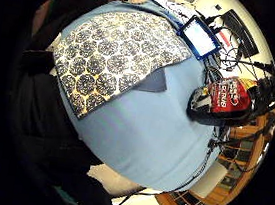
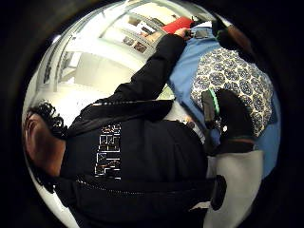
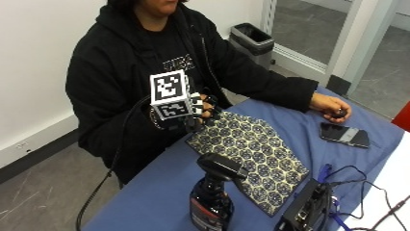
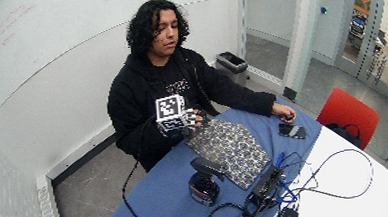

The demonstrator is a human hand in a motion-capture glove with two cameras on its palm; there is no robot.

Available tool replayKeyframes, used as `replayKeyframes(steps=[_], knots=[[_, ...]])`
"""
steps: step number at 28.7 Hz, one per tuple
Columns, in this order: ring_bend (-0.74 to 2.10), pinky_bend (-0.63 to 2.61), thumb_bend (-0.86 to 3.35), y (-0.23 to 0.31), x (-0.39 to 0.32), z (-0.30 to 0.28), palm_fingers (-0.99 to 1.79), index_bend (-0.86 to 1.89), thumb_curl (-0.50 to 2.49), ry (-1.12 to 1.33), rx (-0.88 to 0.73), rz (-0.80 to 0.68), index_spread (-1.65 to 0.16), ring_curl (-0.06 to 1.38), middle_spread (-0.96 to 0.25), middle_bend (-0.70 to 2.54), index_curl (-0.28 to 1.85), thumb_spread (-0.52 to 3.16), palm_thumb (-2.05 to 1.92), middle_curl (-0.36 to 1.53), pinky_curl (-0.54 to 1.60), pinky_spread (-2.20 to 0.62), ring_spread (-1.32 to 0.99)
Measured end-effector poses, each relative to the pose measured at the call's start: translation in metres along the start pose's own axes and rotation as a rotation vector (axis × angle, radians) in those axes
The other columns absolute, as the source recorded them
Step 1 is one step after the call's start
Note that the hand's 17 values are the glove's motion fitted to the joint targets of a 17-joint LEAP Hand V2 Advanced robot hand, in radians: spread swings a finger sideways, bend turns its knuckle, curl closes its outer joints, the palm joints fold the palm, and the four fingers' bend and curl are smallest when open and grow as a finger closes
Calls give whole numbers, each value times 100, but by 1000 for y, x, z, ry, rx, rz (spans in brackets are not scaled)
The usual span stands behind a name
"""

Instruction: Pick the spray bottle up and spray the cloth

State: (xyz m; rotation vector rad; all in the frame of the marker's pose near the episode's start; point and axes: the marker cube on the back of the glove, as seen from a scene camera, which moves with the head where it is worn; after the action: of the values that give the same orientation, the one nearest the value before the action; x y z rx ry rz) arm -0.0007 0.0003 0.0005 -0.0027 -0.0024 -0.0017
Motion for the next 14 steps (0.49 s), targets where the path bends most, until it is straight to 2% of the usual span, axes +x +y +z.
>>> replayKeyframes(steps=[6, 14], knots=[[38, 22, 45, 2, -2, 4, 69, 20, 15, -6, -12, -4, -24, 19, -3, 34, 17, 72, 63, 17, 14, 14, -4], [37, 20, 46, 6, 2, 16, 70, 17, 20, -36, -34, 32, -29, 24, -3, 32, 24, 101, 66, 23, 19, 18, -4]])
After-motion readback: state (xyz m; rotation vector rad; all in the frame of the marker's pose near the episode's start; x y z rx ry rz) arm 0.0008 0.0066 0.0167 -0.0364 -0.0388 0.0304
